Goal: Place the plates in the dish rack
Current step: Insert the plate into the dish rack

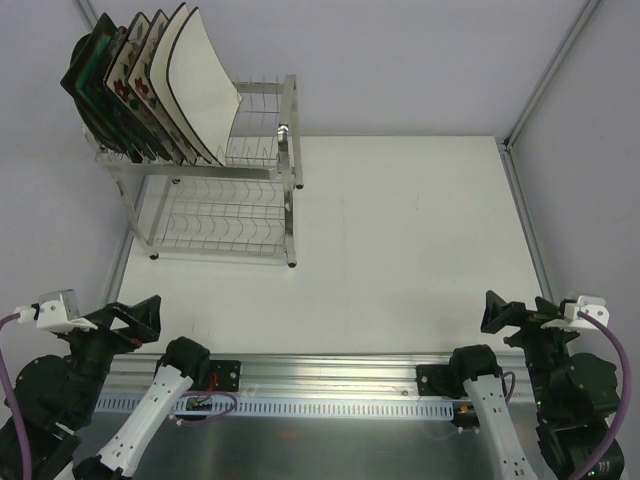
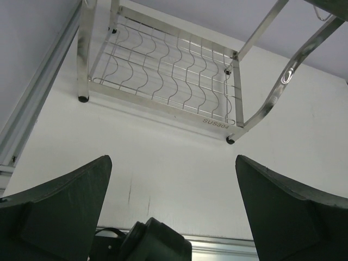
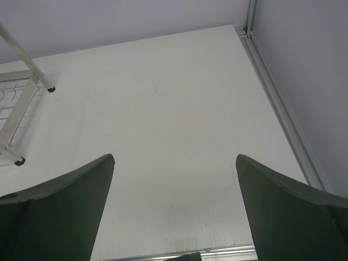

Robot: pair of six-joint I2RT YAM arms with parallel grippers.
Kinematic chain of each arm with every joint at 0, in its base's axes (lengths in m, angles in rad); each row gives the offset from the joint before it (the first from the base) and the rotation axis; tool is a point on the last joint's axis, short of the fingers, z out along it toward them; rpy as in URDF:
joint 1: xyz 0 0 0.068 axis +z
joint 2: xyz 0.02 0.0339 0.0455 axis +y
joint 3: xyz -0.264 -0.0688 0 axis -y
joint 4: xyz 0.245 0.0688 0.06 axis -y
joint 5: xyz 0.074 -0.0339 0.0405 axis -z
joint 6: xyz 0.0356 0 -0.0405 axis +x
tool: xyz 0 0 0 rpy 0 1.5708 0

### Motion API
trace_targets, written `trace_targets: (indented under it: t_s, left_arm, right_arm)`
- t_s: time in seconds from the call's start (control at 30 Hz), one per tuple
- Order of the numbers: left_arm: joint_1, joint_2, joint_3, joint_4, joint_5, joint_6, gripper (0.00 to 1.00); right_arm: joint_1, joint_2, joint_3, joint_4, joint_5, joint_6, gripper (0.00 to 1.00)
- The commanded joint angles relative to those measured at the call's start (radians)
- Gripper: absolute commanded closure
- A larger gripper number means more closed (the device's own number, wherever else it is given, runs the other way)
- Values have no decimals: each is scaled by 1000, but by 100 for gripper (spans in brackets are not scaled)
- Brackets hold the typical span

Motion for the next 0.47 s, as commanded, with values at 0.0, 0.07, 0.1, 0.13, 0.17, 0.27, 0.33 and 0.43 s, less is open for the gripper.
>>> trace_targets:
  t_s: [0.0,0.07,0.1,0.13,0.17,0.27,0.33,0.43]
  left_arm:
    - [-1,-21,9,-63,-56,-61,1]
    - [-1,-26,7,-72,-64,-66,1]
    - [-1,-28,7,-75,-67,-66,1]
    - [-1,-26,2,-77,-67,-67,1]
    - [-3,-25,2,-77,-67,-70,1]
    - [-3,-21,-8,-75,-58,-73,1]
    - [-1,-20,-8,-77,-56,-75,1]
    - [-3,-21,-7,-78,-61,-75,1]
  right_arm:
    - [33,-19,-3,-37,52,-40,0]
    - [37,-34,-9,-39,51,-47,0]
    - [44,-37,-10,-42,54,-50,0]
    - [44,-40,-10,-45,54,-52,0]
    - [50,-43,-9,-49,58,-49,0]
    - [56,-49,-7,-59,58,-49,0]
    - [59,-49,-6,-60,57,-50,0]
    - [57,-49,-3,-68,54,-50,1]
